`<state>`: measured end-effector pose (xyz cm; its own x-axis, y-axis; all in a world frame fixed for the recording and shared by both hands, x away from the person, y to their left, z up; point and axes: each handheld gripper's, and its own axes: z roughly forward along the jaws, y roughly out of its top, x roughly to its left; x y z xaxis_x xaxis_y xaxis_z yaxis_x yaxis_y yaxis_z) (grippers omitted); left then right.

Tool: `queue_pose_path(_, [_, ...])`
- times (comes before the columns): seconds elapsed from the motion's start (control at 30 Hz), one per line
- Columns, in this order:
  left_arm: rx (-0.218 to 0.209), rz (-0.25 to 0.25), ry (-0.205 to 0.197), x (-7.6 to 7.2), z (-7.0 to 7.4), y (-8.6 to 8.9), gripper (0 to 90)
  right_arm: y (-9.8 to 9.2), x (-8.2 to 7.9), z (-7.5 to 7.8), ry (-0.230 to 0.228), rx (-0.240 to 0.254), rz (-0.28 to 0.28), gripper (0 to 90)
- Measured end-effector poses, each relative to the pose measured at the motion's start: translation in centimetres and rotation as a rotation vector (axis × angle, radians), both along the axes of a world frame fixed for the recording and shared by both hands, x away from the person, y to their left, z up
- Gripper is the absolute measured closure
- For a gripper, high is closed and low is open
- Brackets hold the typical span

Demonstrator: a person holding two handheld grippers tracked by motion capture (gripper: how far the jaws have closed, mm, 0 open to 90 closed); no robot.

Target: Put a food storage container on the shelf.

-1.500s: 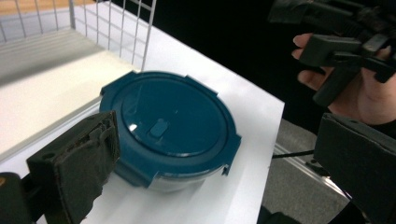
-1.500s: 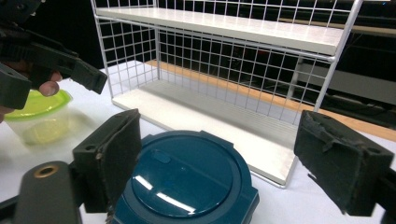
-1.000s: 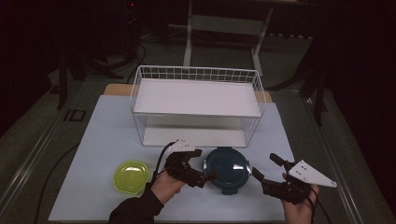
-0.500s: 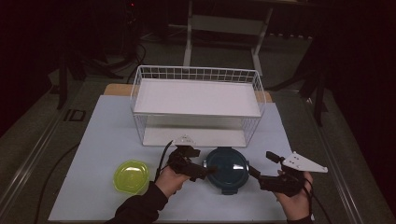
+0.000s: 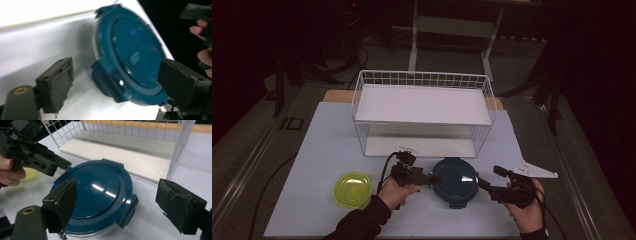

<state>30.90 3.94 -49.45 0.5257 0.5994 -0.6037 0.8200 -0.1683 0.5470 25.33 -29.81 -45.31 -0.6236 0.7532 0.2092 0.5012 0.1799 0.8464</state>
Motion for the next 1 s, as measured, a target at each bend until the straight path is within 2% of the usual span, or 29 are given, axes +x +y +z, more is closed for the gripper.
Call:
queue_pose_path(0.03, [0.016,0.002,0.012,0.0,-0.1,0.0,14.3,0.0,0.0,0.0,0.003,-0.004,0.000,17.3])
queue_pose_path(0.23, [0.018,0.030,0.087,0.4,-0.7,0.0,25.7,0.0,0.2,-0.2,0.028,-0.001,-0.003,19.7])
queue_pose_path(0.27, [0.002,0.033,0.105,0.4,-0.8,0.0,27.6,0.0,0.2,-0.3,0.030,0.000,-0.003,19.9])
queue_pose_path(0.43, [-0.021,0.051,0.160,0.8,-1.4,0.4,36.7,-0.1,0.3,-0.4,0.050,-0.005,-0.008,22.7])
queue_pose_path(0.5, [-0.041,0.057,0.185,0.8,-1.6,0.5,37.6,-0.2,0.4,-0.5,0.067,0.004,-0.008,23.3])
queue_pose_path(0.73, [-0.057,0.049,0.219,1.0,-1.7,0.2,39.9,-0.3,0.8,-0.9,0.095,-0.006,-0.011,27.9])
queue_pose_path(0.87, [-0.077,0.041,0.246,1.0,-1.8,0.2,44.8,-0.6,1.1,-1.1,0.139,0.014,-0.011,30.8])
queue_pose_path(0.93, [-0.090,0.042,0.261,1.1,-1.8,0.2,46.9,-0.6,1.4,-1.3,0.172,0.025,-0.014,31.5])
queue_pose_path(1.0, [-0.092,0.040,0.269,1.1,-1.8,0.2,48.3,-0.6,1.9,-1.6,0.229,0.045,-0.012,32.6])
